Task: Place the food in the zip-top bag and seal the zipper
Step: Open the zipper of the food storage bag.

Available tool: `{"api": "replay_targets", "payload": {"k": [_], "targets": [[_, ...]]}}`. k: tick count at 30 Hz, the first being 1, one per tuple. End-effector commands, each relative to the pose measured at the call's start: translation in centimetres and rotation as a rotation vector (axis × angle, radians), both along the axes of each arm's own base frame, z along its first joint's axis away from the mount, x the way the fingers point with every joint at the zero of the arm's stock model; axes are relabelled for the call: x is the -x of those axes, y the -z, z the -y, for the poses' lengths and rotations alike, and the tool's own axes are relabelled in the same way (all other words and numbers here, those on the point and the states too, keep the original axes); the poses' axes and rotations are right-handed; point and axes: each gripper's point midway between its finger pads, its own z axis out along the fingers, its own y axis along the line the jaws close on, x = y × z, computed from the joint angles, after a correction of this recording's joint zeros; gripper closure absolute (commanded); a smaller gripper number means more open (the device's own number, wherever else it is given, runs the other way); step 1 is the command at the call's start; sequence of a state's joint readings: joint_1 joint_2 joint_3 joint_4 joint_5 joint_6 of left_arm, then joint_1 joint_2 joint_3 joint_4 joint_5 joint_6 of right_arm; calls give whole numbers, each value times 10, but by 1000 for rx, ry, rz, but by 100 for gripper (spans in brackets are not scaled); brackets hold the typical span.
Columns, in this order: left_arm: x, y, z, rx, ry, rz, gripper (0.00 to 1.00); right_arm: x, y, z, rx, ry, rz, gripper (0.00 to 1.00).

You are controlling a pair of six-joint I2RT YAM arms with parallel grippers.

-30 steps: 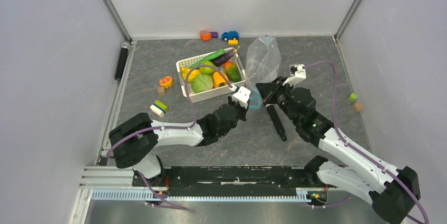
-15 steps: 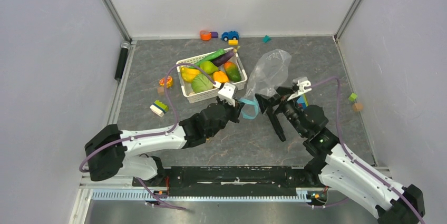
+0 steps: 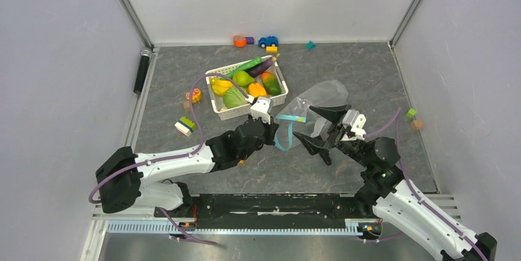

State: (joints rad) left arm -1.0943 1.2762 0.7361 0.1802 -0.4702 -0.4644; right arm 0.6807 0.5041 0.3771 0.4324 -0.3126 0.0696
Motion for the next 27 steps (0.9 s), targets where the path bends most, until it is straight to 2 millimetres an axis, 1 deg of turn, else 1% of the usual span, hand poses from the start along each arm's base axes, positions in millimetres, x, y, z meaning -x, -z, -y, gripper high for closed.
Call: {"api": "replay_targets", "payload": {"k": [1,5,8,10,12,15,21,24,27], "targets": [[-5,-20,2,78,-35,0,98,-2,8,-6,33,-17,-5,2],[-2,-25,2,98,-19,4,98,-17,34,-19,98,-19,-136,2],[4,-29,5,133,18,3,98,-41,59,-23,175,56,-251,2],[9,-30,9,146,61,16,98,-62,73,-16,215,162,-319,2],[12,-32,12,163,87,25,98,-76,82,-9,227,256,-367,2],[17,-32,17,168,131,20,98,-92,90,5,202,389,-418,2],[25,-34,24,188,191,25,98,-106,108,28,203,560,-466,2],[22,-36,20,182,167,30,98,-112,110,48,184,680,-481,4],[17,-34,8,178,98,26,98,-112,112,62,175,749,-484,10]]}}
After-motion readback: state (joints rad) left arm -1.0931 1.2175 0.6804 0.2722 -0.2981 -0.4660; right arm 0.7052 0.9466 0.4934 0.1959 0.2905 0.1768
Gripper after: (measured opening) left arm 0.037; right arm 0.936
